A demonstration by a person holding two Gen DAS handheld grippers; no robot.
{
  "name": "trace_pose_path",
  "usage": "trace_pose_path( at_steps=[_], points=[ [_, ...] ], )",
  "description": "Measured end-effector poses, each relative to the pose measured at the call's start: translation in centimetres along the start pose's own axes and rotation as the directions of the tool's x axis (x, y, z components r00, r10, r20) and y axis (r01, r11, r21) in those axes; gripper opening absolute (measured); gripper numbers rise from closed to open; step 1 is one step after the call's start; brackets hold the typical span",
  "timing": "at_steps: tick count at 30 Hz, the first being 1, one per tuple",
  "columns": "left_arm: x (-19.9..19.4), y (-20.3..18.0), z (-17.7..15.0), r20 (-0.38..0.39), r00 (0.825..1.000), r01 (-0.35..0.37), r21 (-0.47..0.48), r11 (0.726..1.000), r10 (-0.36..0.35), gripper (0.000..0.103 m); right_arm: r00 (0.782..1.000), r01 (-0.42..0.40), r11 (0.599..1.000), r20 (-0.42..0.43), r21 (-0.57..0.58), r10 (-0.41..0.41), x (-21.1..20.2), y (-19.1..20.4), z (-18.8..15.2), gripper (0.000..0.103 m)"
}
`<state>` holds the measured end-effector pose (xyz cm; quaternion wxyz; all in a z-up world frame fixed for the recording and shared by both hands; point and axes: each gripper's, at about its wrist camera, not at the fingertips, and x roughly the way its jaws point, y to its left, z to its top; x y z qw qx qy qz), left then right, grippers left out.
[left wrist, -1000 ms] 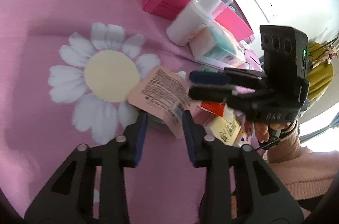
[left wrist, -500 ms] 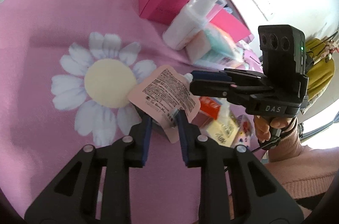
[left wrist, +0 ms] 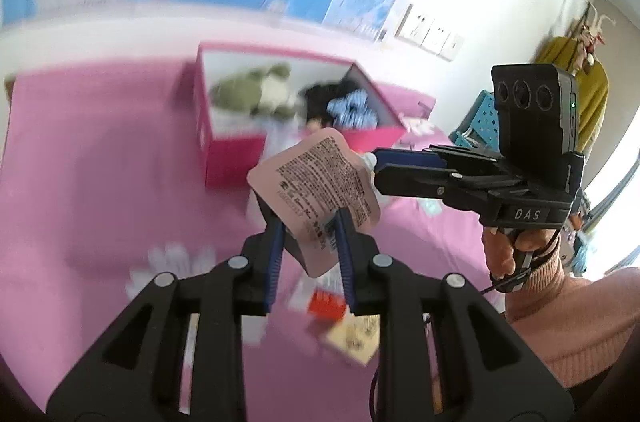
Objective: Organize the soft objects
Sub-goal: 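Carry the beige pouch into the pink box and open the right gripper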
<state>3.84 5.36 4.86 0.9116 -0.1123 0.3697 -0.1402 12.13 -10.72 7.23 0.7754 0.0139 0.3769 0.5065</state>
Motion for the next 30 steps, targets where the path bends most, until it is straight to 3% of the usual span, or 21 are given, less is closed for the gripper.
trace_pose_path(
  at_steps=[6, 12, 22, 30],
  points=[
    [2.0, 0.1, 5.1, 0.011, 1.000, 0.008, 0.055, 0.998, -0.009, 0.027, 0.995, 0.051, 0.999, 0.089, 0.012, -0.052, -2.1, -2.4, 4.0, 0.029],
    [6.2, 2.1, 8.1, -0.048, 0.999, -0.013, 0.025, 1.000, 0.014, 0.026, 0.993, 0.082, 0.994, 0.079, 0.073, -0.087, -0.1, -6.4, 5.8, 0.029],
    [12.7, 5.8, 9.4, -0.168, 0.983, -0.083, -0.033, 0.996, 0.077, 0.026, 0.989, 0.145, 0.972, -0.025, 0.183, -0.142, 5.7, -12.3, 5.8, 0.029],
    [11.9, 6.7, 9.2, -0.126, 0.979, -0.168, -0.055, 0.984, 0.160, 0.029, 0.980, 0.200, 0.954, -0.047, 0.222, -0.195, 6.2, -13.7, 5.3, 0.037]
  ],
)
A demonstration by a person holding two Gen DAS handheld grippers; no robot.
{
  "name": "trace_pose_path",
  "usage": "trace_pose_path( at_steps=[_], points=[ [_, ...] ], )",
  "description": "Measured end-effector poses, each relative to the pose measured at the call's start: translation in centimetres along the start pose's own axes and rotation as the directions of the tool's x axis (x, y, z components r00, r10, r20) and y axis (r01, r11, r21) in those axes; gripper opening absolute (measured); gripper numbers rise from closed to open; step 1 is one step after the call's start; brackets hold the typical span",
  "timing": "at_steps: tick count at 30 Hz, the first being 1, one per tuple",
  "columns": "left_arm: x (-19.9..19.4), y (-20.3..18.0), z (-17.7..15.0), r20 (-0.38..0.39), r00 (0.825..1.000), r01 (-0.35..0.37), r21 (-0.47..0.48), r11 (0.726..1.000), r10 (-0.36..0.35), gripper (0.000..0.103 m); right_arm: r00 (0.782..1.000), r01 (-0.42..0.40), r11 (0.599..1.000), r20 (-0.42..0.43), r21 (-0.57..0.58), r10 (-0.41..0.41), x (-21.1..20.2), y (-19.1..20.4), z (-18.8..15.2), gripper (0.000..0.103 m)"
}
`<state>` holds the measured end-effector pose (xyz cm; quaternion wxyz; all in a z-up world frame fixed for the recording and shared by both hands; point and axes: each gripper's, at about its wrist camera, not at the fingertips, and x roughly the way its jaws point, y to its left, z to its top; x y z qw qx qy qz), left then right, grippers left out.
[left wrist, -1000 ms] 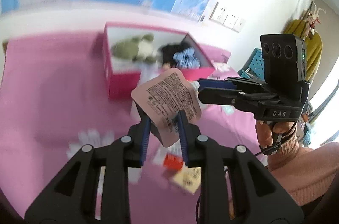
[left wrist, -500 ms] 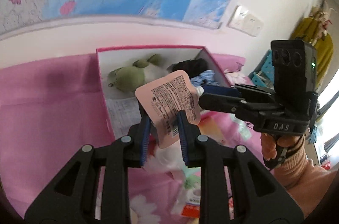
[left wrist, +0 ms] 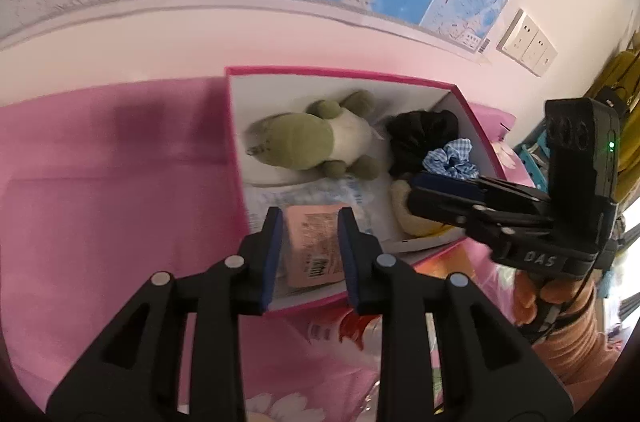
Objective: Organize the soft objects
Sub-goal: 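Carry the beige pouch into the pink box and open the right gripper, then move the right gripper down to the white packet with red label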
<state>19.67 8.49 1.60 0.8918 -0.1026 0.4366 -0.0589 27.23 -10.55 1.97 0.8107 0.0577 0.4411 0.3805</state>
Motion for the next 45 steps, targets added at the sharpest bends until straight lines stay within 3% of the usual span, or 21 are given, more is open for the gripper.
trace_pose_path(
  at_steps=[6, 8, 12, 17, 22, 25, 32, 38, 41, 45],
  points=[
    [-3.6, 0.4, -2.8, 0.077, 0.997, 0.013, 0.006, 1.000, -0.013, 0.031, 0.999, -0.038, 0.997, 0.015, -0.063, 0.039, -3.2, 1.1, -2.0, 0.037],
    [-4.9, 0.1, -4.4, 0.094, 0.995, 0.033, 0.015, 0.999, -0.034, 0.039, 0.998, -0.060, 0.994, 0.014, -0.093, 0.061, -4.4, 1.8, -2.9, 0.037],
    [-6.7, -0.9, -7.9, 0.097, 0.992, 0.079, 0.042, 0.996, -0.083, 0.041, 0.993, -0.119, 0.983, -0.012, -0.142, 0.119, -6.5, 3.0, -5.0, 0.037],
    [-6.0, -1.7, -11.7, 0.016, 0.987, 0.159, 0.021, 0.987, -0.159, 0.043, 0.982, -0.175, 0.972, -0.092, -0.157, 0.162, -7.3, 3.8, -8.3, 0.037],
    [-3.4, -1.8, -15.4, -0.106, 0.956, 0.268, -0.071, 0.961, -0.275, 0.043, 0.968, -0.177, 0.977, -0.202, -0.120, 0.151, -5.7, 3.2, -12.0, 0.041],
    [-2.2, -1.5, -17.3, -0.153, 0.946, 0.268, -0.126, 0.955, -0.285, 0.043, 0.960, -0.160, 0.983, -0.243, -0.084, 0.136, -4.5, 2.5, -13.4, 0.042],
    [-1.6, -1.0, -19.7, -0.203, 0.908, 0.326, -0.205, 0.923, -0.366, 0.045, 0.949, -0.165, 0.986, -0.274, -0.003, 0.157, -2.2, 1.0, -14.8, 0.043],
    [-1.0, -2.0, -19.7, -0.217, 0.876, 0.383, -0.229, 0.895, -0.431, 0.046, 0.944, -0.189, 0.982, -0.271, 0.026, 0.189, -0.5, 1.0, -14.6, 0.044],
    [-0.5, -2.2, -19.5, -0.212, 0.875, 0.388, -0.230, 0.892, -0.435, 0.046, 0.937, -0.215, 0.976, -0.275, 0.031, 0.215, -0.2, 1.3, -14.6, 0.044],
    [-0.6, -2.3, -19.0, -0.204, 0.890, 0.365, -0.218, 0.905, -0.408, 0.046, 0.928, -0.239, 0.971, -0.290, 0.021, 0.235, -0.3, 1.8, -14.9, 0.043]
  ],
)
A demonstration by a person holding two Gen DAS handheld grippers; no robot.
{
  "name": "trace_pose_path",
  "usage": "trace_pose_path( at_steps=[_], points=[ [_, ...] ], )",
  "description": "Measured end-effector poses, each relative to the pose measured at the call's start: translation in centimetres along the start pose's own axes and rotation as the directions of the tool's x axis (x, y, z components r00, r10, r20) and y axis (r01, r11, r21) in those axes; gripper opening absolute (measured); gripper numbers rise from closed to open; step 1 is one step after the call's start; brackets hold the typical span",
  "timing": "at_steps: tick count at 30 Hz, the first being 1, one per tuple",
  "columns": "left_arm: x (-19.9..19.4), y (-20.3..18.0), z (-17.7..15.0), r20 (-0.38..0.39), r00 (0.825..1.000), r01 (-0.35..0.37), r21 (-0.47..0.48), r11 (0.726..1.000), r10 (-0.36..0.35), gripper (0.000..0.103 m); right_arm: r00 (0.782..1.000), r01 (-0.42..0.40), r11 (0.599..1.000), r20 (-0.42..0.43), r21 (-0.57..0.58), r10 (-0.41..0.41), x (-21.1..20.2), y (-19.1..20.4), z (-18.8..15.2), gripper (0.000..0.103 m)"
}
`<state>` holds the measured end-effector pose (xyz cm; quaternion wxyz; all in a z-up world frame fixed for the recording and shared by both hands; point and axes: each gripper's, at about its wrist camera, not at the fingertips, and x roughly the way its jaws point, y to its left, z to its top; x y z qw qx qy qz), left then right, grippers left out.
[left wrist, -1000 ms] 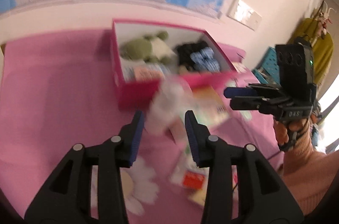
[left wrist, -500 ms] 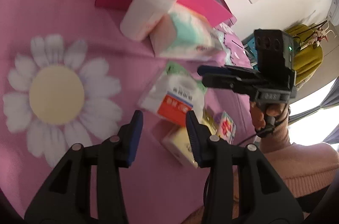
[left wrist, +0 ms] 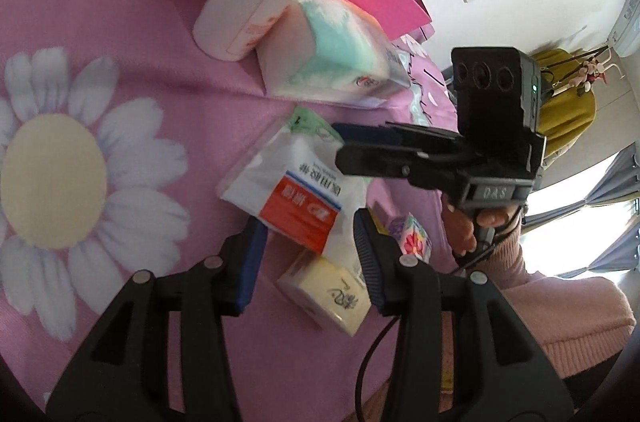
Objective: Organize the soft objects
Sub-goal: 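Move the right gripper down to the white packet with red label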
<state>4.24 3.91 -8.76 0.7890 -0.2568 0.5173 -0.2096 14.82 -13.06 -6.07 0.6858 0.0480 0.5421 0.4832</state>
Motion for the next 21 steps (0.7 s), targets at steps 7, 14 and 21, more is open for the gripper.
trace_pose_path(
  at_steps=[7, 14, 21],
  points=[
    [0.0, 0.1, 0.4, 0.013, 0.999, -0.050, -0.007, 0.999, 0.050, 0.031, 1.000, -0.009, 1.000, 0.022, 0.009, 0.009, -0.8, -0.3, -0.7, 0.030],
    [-0.8, -0.8, 0.5, 0.032, 0.999, -0.037, 0.039, 0.999, 0.036, 0.030, 0.998, -0.036, 0.999, 0.055, 0.007, 0.035, -1.7, 0.1, -1.6, 0.027],
    [-0.8, -2.0, 0.8, 0.051, 0.998, -0.046, 0.069, 0.997, 0.042, 0.029, 0.995, -0.045, 0.999, 0.089, -0.013, 0.046, -2.5, 1.3, -2.3, 0.024]
  ],
)
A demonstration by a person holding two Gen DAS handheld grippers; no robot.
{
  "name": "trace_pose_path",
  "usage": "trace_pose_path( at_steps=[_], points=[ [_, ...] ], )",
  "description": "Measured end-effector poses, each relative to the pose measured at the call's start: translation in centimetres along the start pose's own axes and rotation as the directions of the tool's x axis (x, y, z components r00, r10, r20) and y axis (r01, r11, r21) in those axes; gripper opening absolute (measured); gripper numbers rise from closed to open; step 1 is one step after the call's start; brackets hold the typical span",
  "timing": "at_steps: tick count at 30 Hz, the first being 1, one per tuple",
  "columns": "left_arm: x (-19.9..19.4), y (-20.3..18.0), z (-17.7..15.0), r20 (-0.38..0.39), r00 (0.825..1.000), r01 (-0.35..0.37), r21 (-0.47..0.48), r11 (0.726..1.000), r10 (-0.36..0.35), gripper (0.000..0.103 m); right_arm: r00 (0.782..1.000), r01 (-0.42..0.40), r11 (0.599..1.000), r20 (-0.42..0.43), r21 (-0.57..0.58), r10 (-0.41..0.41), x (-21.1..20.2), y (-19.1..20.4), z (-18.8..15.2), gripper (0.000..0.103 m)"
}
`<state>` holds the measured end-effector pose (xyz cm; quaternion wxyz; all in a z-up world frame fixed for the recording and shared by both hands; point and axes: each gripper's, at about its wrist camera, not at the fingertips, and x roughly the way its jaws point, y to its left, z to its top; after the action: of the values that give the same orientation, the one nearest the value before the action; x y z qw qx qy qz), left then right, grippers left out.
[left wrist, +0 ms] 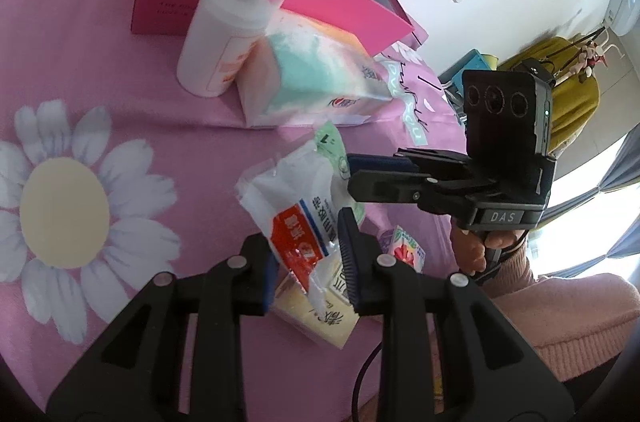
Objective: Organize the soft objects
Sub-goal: 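Move the right gripper down to the white packet with red label, then grasp the white red-labelled packet with the right gripper and lift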
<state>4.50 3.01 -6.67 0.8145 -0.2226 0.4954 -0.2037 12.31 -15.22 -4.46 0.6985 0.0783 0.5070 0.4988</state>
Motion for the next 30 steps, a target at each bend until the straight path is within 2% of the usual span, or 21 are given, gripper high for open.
trace_pose_path(
  at_steps=[3, 4, 5, 10, 14, 16, 19, 20, 23, 25, 30],
  points=[
    [-0.2, -0.3, 0.3, 0.005, 1.000, 0.000, 0.019, 1.000, 0.000, 0.026, 1.000, 0.002, 1.000, 0.013, -0.004, -0.002, -0.5, 0.1, -0.2, 0.023],
    [-0.4, -0.6, 0.5, 0.008, 1.000, -0.001, 0.027, 1.000, 0.001, 0.026, 1.000, 0.005, 1.000, 0.016, -0.004, -0.005, -0.7, 0.0, -0.2, 0.014],
    [-0.5, -0.9, 0.7, 0.012, 1.000, 0.002, 0.036, 0.999, -0.002, 0.026, 1.000, 0.006, 1.000, 0.019, -0.006, -0.005, -0.9, -0.2, -0.4, 0.011],
    [-0.2, -2.8, 1.9, 0.022, 1.000, 0.013, 0.107, 0.994, -0.015, 0.024, 0.999, -0.016, 1.000, 0.042, -0.011, 0.016, -2.0, 0.1, -0.2, 0.011],
    [1.1, -2.3, 2.2, -0.009, 1.000, -0.001, 0.108, 0.994, 0.002, 0.022, 0.999, 0.013, 1.000, 0.047, -0.001, -0.013, -2.2, -0.4, -0.1, 0.015],
    [1.6, -1.3, 2.0, -0.031, 1.000, 0.000, 0.091, 0.996, 0.003, 0.022, 0.999, 0.021, 1.000, 0.036, 0.020, -0.022, -2.0, -1.1, -0.2, 0.024],
    [1.8, 0.3, 2.0, -0.039, 0.999, 0.018, 0.034, 0.999, -0.017, 0.030, 0.999, 0.028, 0.999, 0.019, 0.040, -0.029, -1.5, -1.9, -0.4, 0.028],
    [1.8, 0.7, 1.9, -0.042, 0.999, 0.016, 0.016, 1.000, -0.015, 0.036, 0.999, 0.030, 0.999, 0.014, 0.046, -0.031, -1.4, -2.2, -0.4, 0.029],
    [1.6, 2.2, 1.6, -0.055, 0.998, -0.014, -0.039, 0.999, 0.012, 0.043, 0.999, 0.039, 0.998, 0.008, 0.050, -0.040, -1.0, -2.5, -0.2, 0.032],
    [1.2, 3.1, 1.1, -0.061, 0.998, 0.007, -0.071, 0.997, -0.011, 0.047, 0.999, 0.044, 0.998, 0.010, 0.052, -0.045, -0.8, -2.6, 0.1, 0.038],
    [-0.1, 3.7, -0.9, -0.069, 0.997, 0.039, -0.104, 0.994, -0.046, 0.056, 0.999, 0.040, 0.997, -0.020, 0.058, -0.039, -0.3, -3.0, 0.2, 0.043]
  ],
)
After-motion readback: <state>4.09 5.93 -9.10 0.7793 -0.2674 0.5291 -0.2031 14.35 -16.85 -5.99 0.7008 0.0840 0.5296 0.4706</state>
